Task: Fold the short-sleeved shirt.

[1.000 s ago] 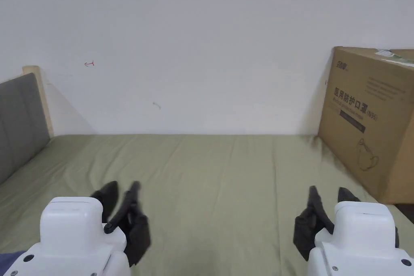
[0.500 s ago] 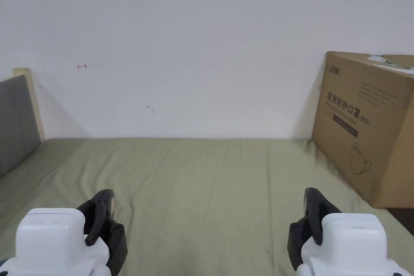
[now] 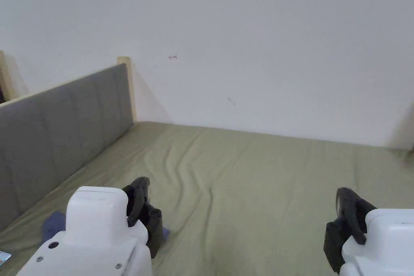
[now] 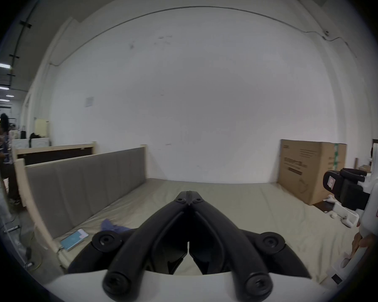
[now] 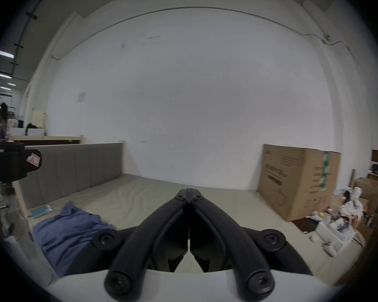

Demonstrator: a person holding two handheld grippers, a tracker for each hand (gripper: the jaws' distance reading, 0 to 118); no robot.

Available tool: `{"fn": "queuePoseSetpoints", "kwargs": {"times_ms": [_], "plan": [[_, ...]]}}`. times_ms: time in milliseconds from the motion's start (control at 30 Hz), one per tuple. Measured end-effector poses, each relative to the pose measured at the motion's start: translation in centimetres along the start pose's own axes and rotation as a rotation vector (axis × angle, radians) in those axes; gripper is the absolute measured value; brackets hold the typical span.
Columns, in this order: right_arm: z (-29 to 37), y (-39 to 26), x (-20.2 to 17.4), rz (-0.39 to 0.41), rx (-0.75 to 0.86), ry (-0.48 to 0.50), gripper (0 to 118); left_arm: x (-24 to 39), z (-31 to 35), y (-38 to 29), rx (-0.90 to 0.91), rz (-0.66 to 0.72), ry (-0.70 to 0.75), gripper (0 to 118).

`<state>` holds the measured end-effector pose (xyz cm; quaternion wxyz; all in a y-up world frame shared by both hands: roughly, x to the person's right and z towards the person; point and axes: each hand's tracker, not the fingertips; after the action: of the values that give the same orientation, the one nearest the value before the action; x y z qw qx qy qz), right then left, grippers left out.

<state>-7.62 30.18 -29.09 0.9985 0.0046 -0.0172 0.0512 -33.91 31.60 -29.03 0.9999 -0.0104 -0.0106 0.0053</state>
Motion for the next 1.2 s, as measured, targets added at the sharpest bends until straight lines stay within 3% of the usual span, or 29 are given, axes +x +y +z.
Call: {"fn": "queuePoseSetpoints", "kwargs": {"times_ms": [133,333,600,900,967,1200], "plan": [[-1.8,-0.1,-4.1,-0.024,-0.023,0.171,2,-4.8,1.8,-0.3,-0.022,0.028,0.163,0],[-3.5,-0.9,-8.6,-0.028,-0.077,0.313,2,-9.2,2.8,-1.4,-0.073,0.034,0.293,0],[-5.3,-2.8,-10.6,0.003,-0.169,0.366,2,-12.3,-2.3,-5.9,-0.244,0.08,0.292,0],[-8.1,-6.8,-10.3,-0.011,-0.352,0.373,2,-17.2,-17.5,-18.7,-0.79,0.171,0.29,0],[-8.8,-7.5,-10.1,-0.011,-0.382,0.367,2,-17.6,-18.9,-20.2,-0.831,0.175,0.273,0],[-10.8,-9.8,-9.6,-0.049,-0.505,0.369,2,-17.9,-24.3,-21.5,-1.026,0.076,0.257,1]]}}
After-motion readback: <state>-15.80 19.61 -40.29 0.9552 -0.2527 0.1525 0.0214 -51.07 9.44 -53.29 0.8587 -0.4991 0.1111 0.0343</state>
